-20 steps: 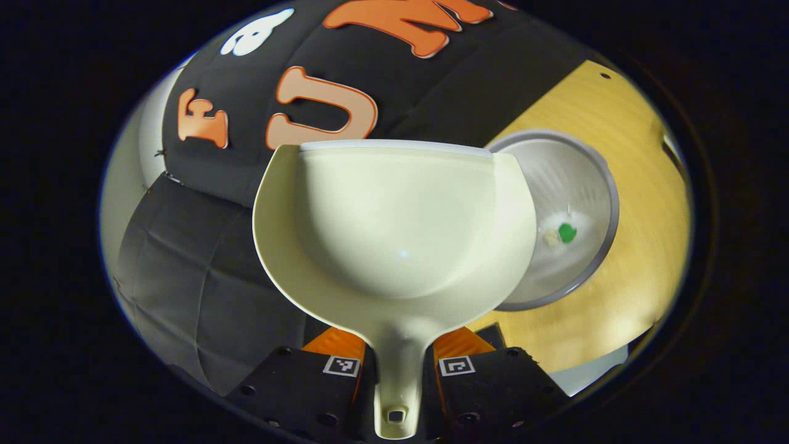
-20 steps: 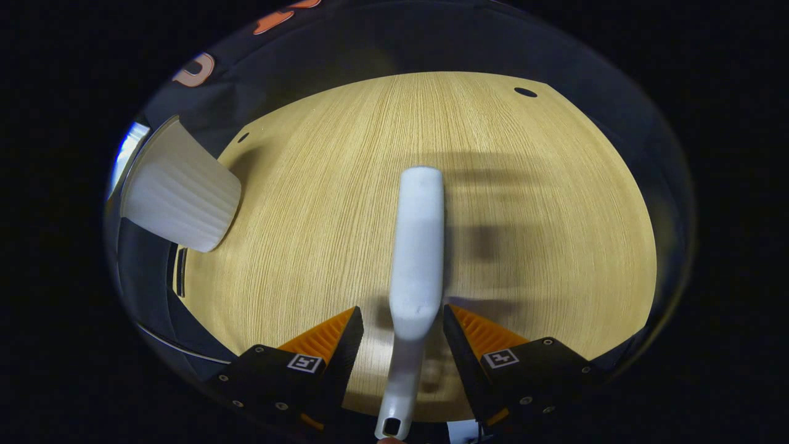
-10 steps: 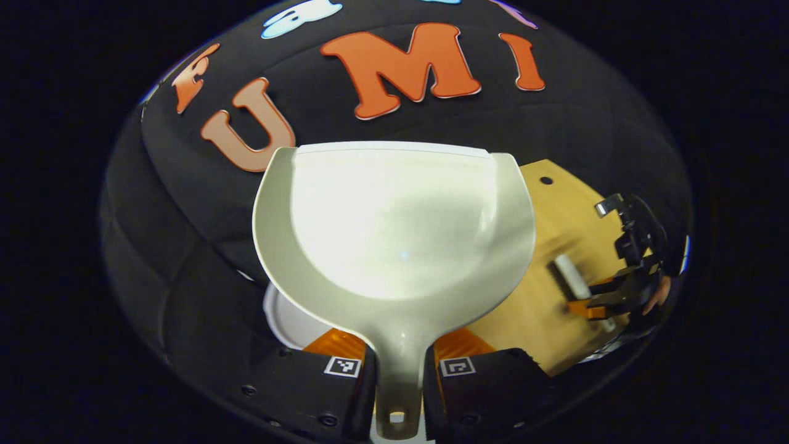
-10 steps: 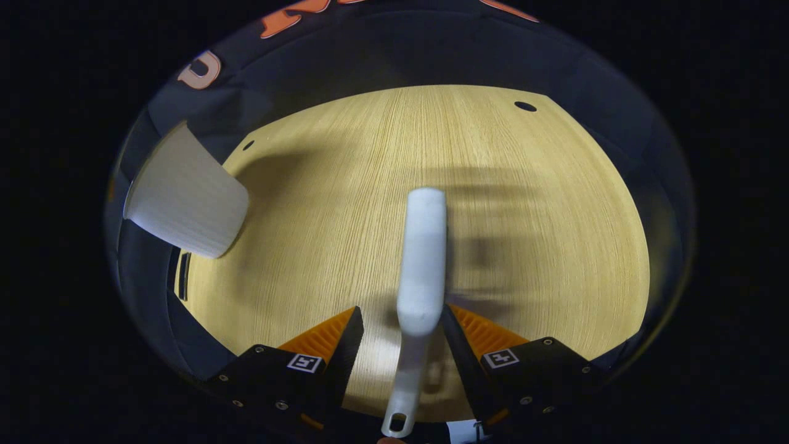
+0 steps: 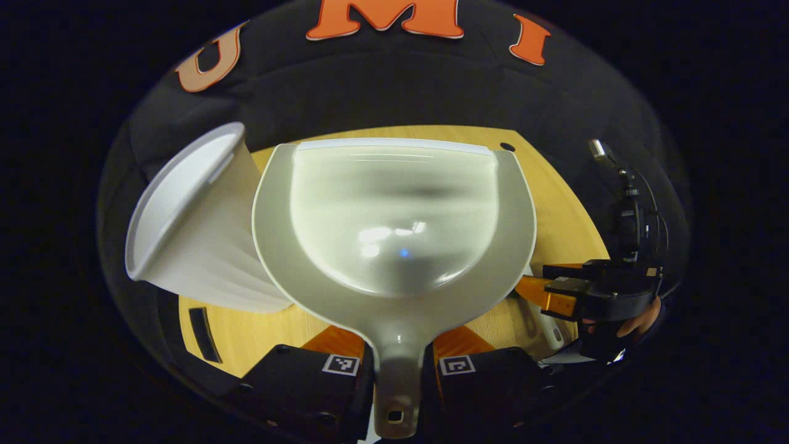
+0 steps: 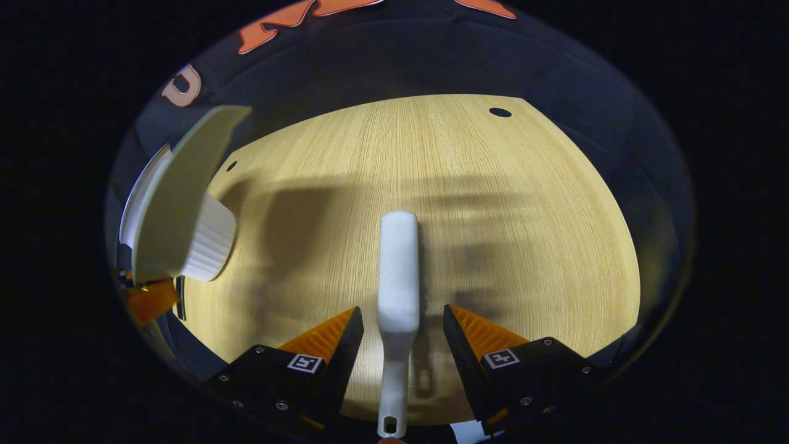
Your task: Pick up the small broom and dustpan from the desktop, sweep the trash into the dustpan with the broom, and then empty the trash into the garbage bin.
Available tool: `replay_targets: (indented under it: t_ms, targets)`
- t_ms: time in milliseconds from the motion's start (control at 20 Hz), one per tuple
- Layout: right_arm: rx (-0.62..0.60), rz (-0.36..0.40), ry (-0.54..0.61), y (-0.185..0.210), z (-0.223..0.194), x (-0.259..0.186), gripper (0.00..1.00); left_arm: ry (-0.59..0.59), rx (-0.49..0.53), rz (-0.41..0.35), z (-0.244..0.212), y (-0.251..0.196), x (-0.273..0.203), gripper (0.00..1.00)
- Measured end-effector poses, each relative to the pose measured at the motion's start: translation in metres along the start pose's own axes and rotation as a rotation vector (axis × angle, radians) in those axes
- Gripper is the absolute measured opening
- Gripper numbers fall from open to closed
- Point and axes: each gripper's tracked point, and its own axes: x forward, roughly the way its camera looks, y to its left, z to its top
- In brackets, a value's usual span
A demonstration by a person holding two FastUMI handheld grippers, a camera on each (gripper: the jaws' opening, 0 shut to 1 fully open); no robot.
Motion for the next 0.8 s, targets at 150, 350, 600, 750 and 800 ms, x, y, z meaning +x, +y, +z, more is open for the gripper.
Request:
replay_targets:
  t_ms: [150, 350, 600, 750, 800]
  targets:
    - [-0.016, -0.006, 0.011, 0.001, -0.001, 0.002, 0.80, 0.105, -0.049, -0.009, -0.020, 0.000, 0.026, 0.33]
    - [-0.031, -0.006, 0.027, 0.001, -0.004, 0.003, 0.80, 0.230, -0.103, -0.020, -0.046, -0.012, 0.044, 0.33]
    - [-0.042, -0.008, 0.039, 0.001, -0.007, 0.007, 0.80, 0.326, -0.118, -0.020, -0.061, -0.021, 0.042, 0.33]
    - [-0.041, -0.008, 0.038, -0.001, -0.006, 0.007, 0.80, 0.356, -0.143, -0.012, -0.063, -0.021, 0.037, 0.33]
    - [-0.042, -0.009, 0.039, -0.001, -0.006, 0.007, 0.80, 0.354, -0.140, -0.008, -0.060, -0.020, 0.034, 0.33]
